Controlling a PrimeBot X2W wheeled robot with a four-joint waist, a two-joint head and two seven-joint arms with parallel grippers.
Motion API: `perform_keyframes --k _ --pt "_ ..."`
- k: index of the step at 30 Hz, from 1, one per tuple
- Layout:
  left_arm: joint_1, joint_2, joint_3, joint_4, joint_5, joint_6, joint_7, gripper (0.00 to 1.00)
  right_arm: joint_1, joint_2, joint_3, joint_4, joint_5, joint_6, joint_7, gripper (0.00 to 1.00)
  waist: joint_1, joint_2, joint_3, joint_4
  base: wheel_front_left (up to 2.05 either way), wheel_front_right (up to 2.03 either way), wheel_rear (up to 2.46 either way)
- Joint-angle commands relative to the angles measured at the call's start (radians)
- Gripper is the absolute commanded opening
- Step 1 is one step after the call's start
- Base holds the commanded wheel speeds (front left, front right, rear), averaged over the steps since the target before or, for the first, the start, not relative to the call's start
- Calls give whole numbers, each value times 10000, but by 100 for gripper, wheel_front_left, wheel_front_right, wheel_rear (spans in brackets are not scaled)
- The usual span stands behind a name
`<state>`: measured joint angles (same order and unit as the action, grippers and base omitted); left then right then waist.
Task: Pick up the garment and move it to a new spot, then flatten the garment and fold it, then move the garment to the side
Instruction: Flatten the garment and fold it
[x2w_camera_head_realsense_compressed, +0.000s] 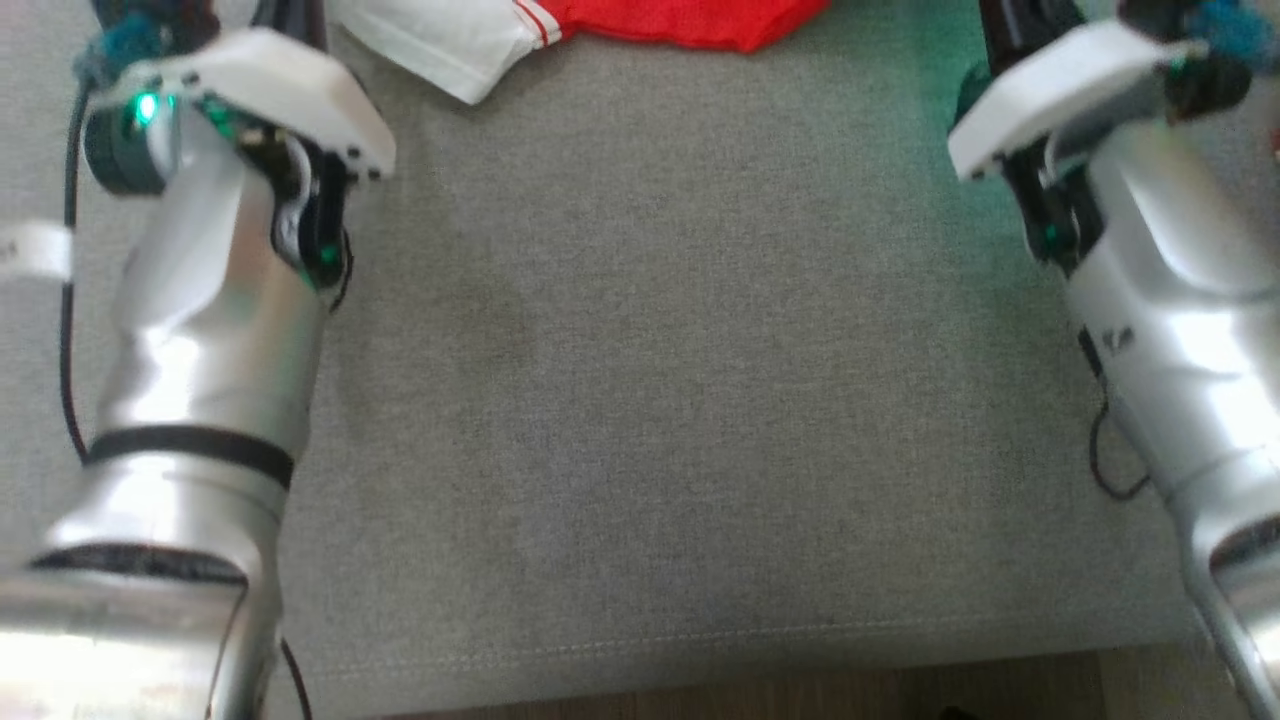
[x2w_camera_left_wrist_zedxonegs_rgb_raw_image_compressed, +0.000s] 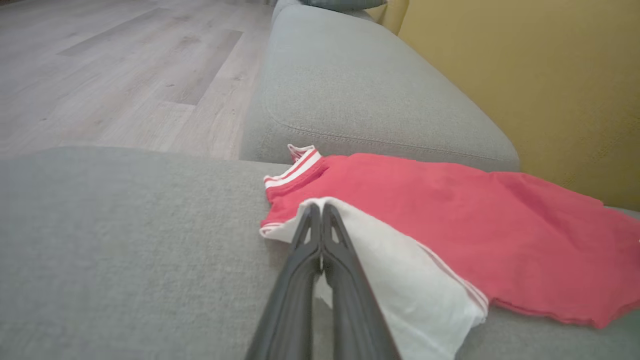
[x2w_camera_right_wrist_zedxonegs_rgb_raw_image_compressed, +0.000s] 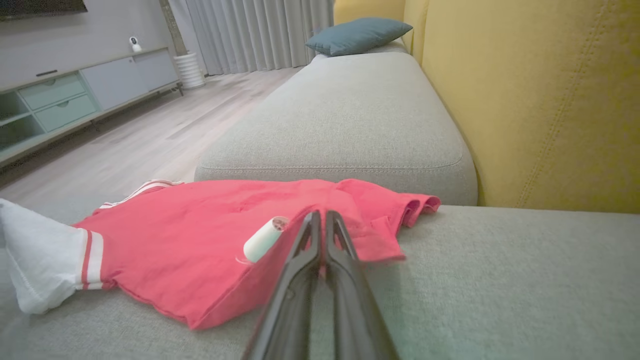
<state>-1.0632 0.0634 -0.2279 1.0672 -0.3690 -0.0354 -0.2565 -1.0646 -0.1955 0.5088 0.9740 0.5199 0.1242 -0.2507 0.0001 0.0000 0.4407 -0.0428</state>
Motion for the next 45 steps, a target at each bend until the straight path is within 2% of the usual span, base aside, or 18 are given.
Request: perform_keyframes --k 1,10,17,20,24,32,39,45 --pt "264 313 358 -496 60 23 -52 0 543 -46 -69 -564 126 65 -108 0 -1 0 -178 73 0 0 0" --pt "3547 296 1205 -2801 272 -124 -52 0 4011 -577 -649 -2326 335 65 -109 0 -1 0 -1362 376 0 0 0" --pt "6697 308 1321 -4838 448 -141 -53 0 6693 -817 -1502 -3426 387 65 -43 0 -1 0 -2284 512 0 0 0" --pt "7979 316 1391 -5848 246 -35 204 0 7723 -884 -1957 -4089 234 65 467 0 -1 0 -2567 564 0 0 0" --pt "9597 297 1360 -7526 116 317 918 0 9053 -851 -2545 -5238 -109 65 1531 0 -1 0 -2878 631 0 0 0" --pt "12151 228 1065 -10826 34 1152 2687 0 11479 -183 -4046 -7939 -918 65 3557 0 -1 0 -3322 710 0 0 0" --pt "13170 326 886 -12784 94 1610 3800 0 12722 396 -4879 -9721 -1372 65 4950 0 -1 0 -3447 674 0 0 0" --pt "12908 494 907 -13192 -68 1666 4557 0 12791 646 -5175 -10314 -1474 65 5969 0 -1 0 -3280 556 0 0 0"
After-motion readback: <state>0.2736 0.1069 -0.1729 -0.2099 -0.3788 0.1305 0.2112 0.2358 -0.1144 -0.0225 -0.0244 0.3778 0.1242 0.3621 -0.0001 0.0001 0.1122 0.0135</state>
